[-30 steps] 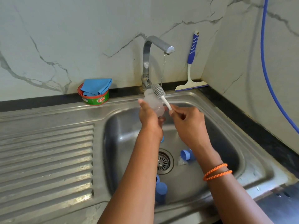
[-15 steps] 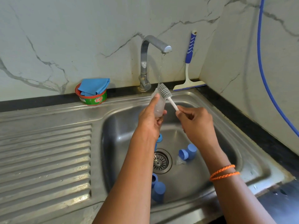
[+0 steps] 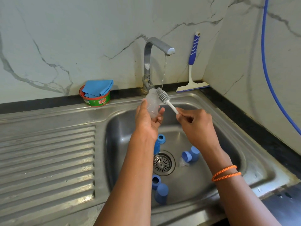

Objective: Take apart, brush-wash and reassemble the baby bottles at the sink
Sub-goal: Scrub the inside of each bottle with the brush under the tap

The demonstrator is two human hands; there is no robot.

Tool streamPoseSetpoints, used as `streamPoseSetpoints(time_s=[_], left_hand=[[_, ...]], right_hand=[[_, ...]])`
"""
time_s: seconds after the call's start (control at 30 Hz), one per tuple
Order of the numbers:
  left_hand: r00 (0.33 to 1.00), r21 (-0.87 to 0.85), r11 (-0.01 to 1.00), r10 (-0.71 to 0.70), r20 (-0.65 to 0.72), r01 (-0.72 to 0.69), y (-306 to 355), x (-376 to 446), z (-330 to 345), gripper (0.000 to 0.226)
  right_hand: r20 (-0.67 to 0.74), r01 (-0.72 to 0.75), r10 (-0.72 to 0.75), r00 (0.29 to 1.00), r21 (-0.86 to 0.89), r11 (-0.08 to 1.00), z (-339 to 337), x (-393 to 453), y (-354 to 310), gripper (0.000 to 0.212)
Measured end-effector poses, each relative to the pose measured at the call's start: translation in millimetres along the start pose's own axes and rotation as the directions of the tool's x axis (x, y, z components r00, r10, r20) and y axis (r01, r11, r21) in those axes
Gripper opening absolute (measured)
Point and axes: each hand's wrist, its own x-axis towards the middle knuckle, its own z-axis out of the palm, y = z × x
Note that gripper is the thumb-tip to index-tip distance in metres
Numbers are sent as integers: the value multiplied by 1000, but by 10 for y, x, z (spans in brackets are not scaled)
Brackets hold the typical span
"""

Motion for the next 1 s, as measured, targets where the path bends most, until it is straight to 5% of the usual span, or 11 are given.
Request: streamPoseSetpoints(time_s=[0.13, 0.27, 0.4, 0.7, 1.0], left_hand=[[996, 26, 997, 67, 51, -69, 68, -21, -4, 22], [987, 283, 953, 66, 146, -106, 8, -91, 7, 33], [978, 303, 940, 102, 184, -155, -50, -141, 40, 39], [962, 25, 965, 264, -68, -262, 61, -37, 26, 36], [965, 201, 947, 261, -38, -249, 98, 8, -33, 26]], right_hand=[[-67, -4, 2, 998, -31, 1000, 40, -16, -12, 31], [-62, 18, -21, 998, -49, 999, 141, 7, -39, 31], [-89, -9, 4, 996, -51, 999, 149, 3, -69, 32], [-32, -82, 80, 996, -67, 994, 107, -35, -29, 30], [42, -234, 231, 972, 79, 969, 140, -33, -61, 20]])
